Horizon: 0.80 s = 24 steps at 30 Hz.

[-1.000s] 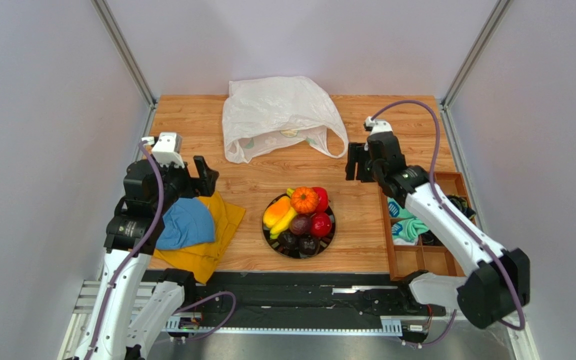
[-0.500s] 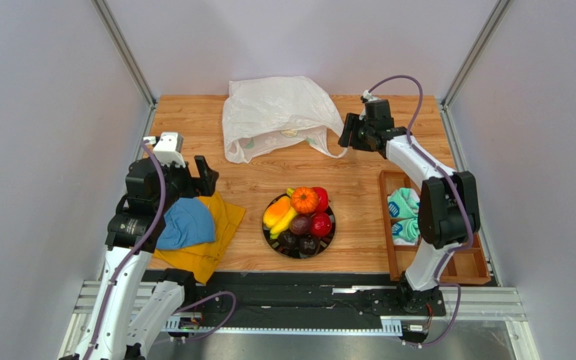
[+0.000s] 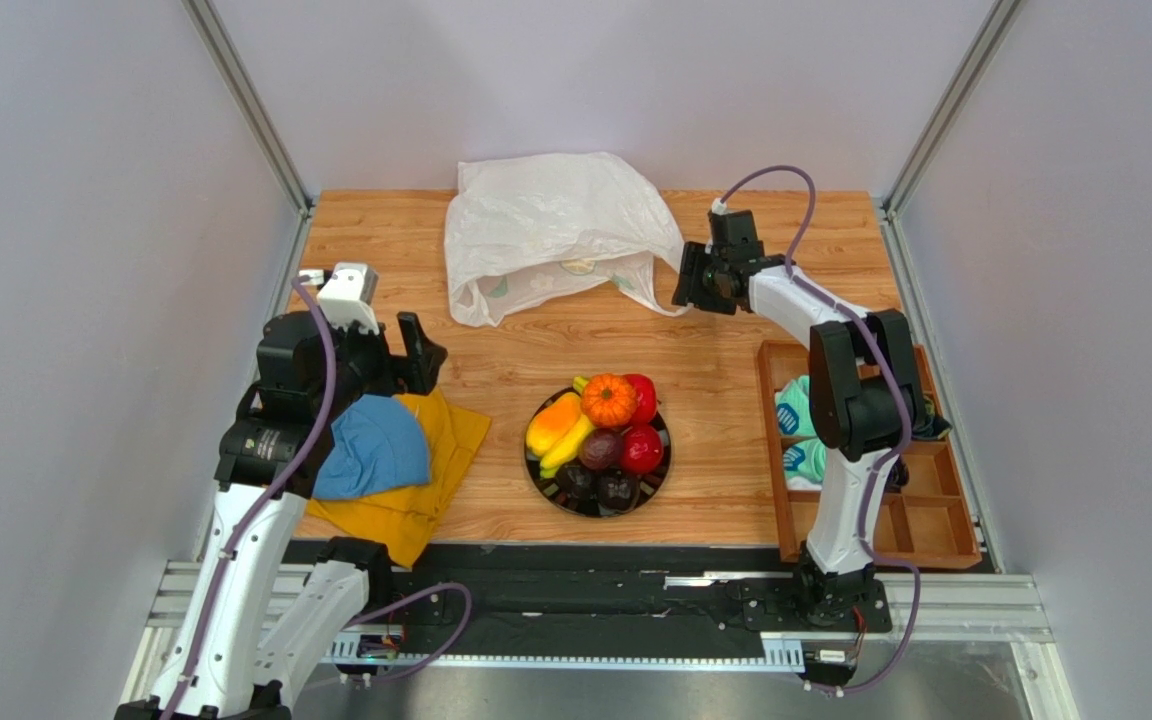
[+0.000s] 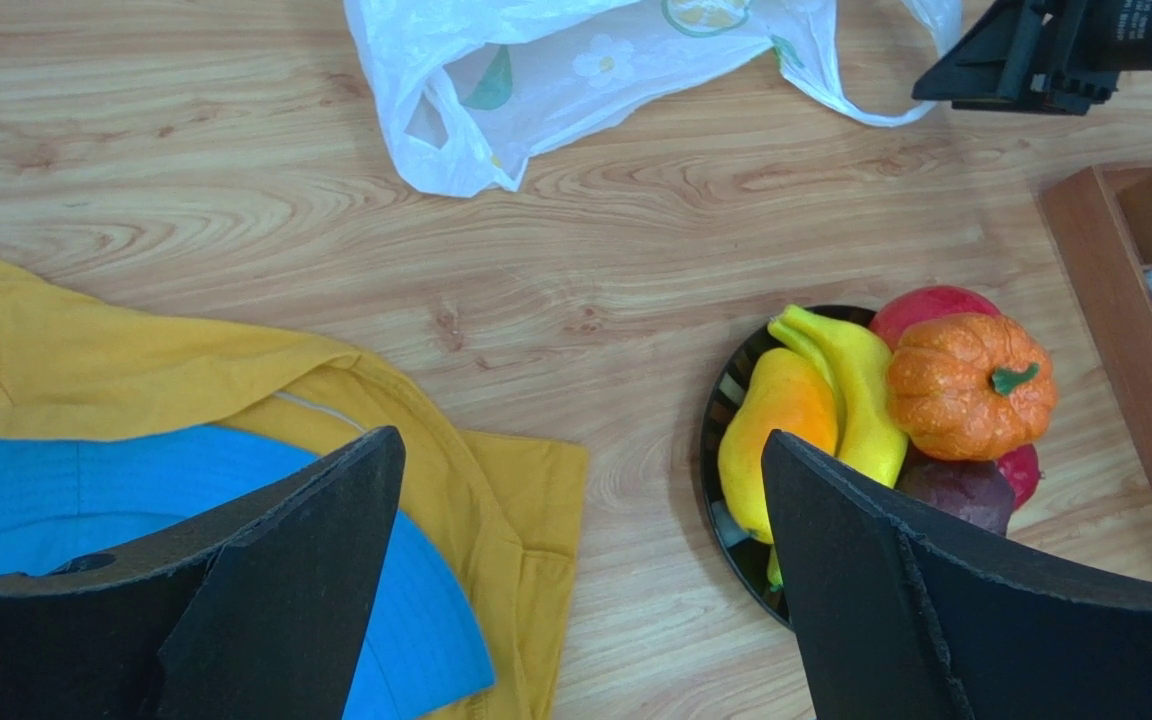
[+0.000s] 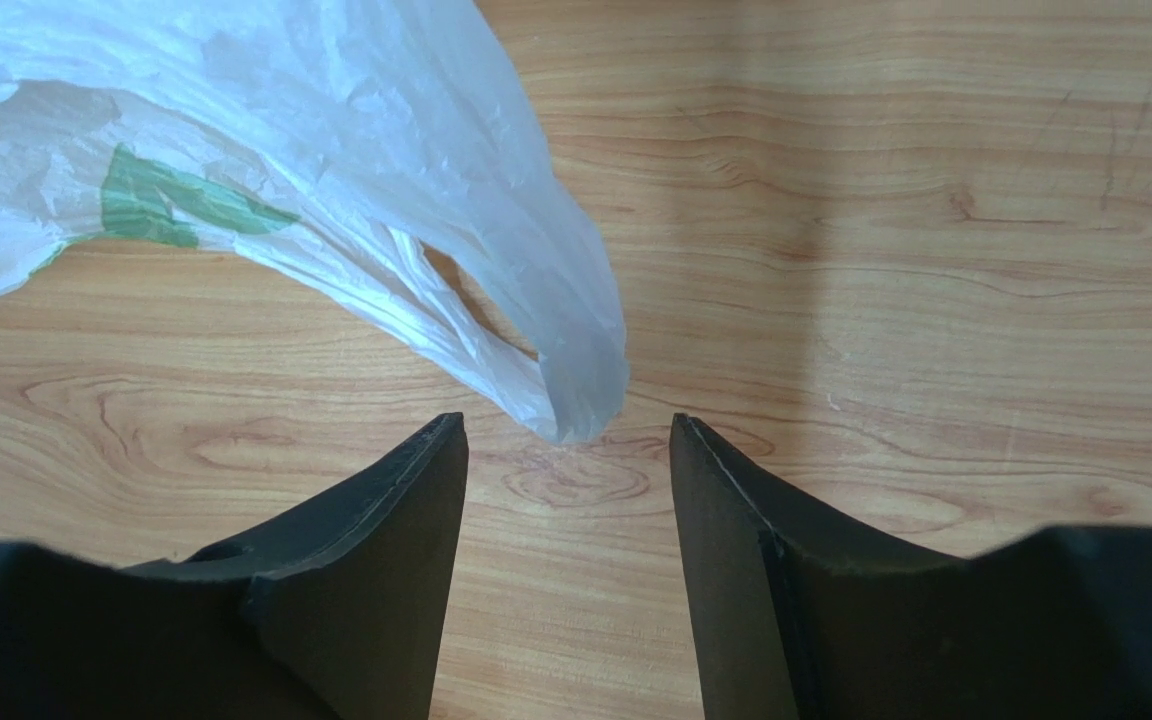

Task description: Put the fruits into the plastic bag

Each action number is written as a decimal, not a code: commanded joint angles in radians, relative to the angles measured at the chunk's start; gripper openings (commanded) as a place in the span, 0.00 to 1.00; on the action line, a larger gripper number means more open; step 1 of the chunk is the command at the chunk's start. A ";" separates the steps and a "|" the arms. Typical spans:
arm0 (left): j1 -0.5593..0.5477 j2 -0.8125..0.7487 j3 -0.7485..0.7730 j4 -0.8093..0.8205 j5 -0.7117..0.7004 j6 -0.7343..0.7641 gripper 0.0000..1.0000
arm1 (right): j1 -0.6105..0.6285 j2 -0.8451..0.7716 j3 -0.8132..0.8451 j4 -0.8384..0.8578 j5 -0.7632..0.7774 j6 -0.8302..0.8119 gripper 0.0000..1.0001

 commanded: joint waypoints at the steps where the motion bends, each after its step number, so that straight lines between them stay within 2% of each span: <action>1: 0.006 -0.002 -0.004 0.039 0.085 0.032 0.98 | -0.003 0.042 0.054 0.034 0.044 -0.011 0.53; 5: 0.006 -0.006 -0.009 0.050 0.107 0.034 0.98 | -0.009 0.065 0.082 0.036 0.033 -0.037 0.48; 11: 0.006 -0.011 -0.014 0.054 0.127 0.040 0.98 | -0.017 0.089 0.119 0.026 -0.025 -0.062 0.32; 14: 0.006 -0.017 -0.017 0.057 0.122 0.040 0.98 | -0.017 0.074 0.126 0.034 -0.065 -0.082 0.19; 15: 0.006 -0.020 -0.017 0.057 0.122 0.040 0.98 | -0.017 0.065 0.131 0.031 -0.071 -0.093 0.07; 16: 0.006 -0.020 -0.017 0.057 0.124 0.042 0.98 | -0.018 0.053 0.131 0.022 -0.082 -0.094 0.00; 24: 0.006 -0.068 -0.044 0.092 0.133 0.048 0.98 | -0.011 -0.140 0.085 -0.024 -0.166 -0.061 0.00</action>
